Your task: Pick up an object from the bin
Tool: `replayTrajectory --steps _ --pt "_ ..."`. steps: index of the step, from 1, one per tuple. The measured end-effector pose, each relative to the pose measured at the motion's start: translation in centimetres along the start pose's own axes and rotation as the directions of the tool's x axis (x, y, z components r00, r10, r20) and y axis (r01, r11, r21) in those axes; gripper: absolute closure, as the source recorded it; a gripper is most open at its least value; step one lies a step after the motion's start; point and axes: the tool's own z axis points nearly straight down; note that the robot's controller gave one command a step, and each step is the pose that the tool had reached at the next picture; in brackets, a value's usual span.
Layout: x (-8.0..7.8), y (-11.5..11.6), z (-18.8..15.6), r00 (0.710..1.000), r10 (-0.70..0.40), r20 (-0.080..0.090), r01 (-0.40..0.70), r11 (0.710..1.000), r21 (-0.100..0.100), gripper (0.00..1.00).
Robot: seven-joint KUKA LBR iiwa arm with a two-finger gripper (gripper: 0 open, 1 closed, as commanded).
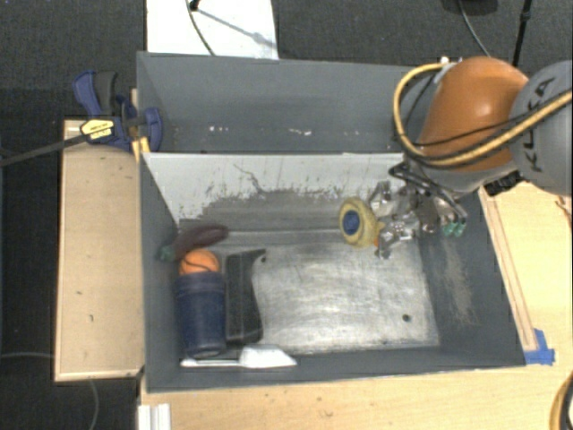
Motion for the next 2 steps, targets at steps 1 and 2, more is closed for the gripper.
replayTrajectory --steps 1,2 --pt "-0.1 1.2 3.2 0.965 -0.262 0.004 0.262 0.965 0.002 1.00" --pt "0.2 4.1 -10.8 0.998 -0.068 0.005 0.068 0.998 0.000 1.00"
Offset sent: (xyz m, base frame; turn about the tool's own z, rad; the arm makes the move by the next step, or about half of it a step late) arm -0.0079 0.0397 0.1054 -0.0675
